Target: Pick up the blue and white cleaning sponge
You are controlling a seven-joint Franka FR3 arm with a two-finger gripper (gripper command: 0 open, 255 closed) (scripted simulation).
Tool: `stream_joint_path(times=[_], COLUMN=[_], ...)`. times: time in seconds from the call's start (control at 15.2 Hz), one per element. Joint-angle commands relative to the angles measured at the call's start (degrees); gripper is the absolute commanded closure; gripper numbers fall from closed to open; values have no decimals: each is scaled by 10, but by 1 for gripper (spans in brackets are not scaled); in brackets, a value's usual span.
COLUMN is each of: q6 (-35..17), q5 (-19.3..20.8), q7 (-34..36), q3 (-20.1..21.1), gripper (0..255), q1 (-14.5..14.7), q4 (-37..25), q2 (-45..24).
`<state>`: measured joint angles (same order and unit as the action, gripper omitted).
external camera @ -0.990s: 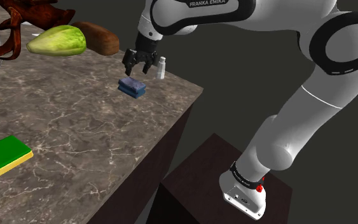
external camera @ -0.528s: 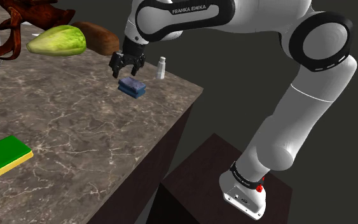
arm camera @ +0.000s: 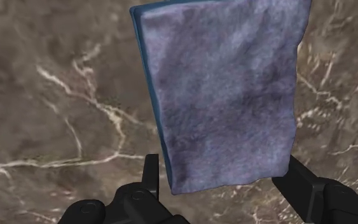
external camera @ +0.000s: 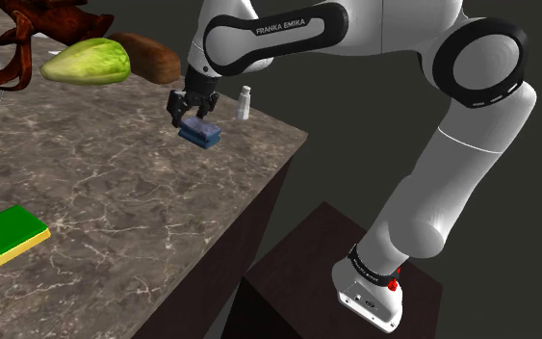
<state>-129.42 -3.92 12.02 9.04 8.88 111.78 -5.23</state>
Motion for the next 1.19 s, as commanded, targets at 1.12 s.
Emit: stream_joint_path(times=[1.12], q6=[81], q5=[0], q7=[3], q3=[-1], gripper=[255], q1=[-1], q4=[-62], q2=[19])
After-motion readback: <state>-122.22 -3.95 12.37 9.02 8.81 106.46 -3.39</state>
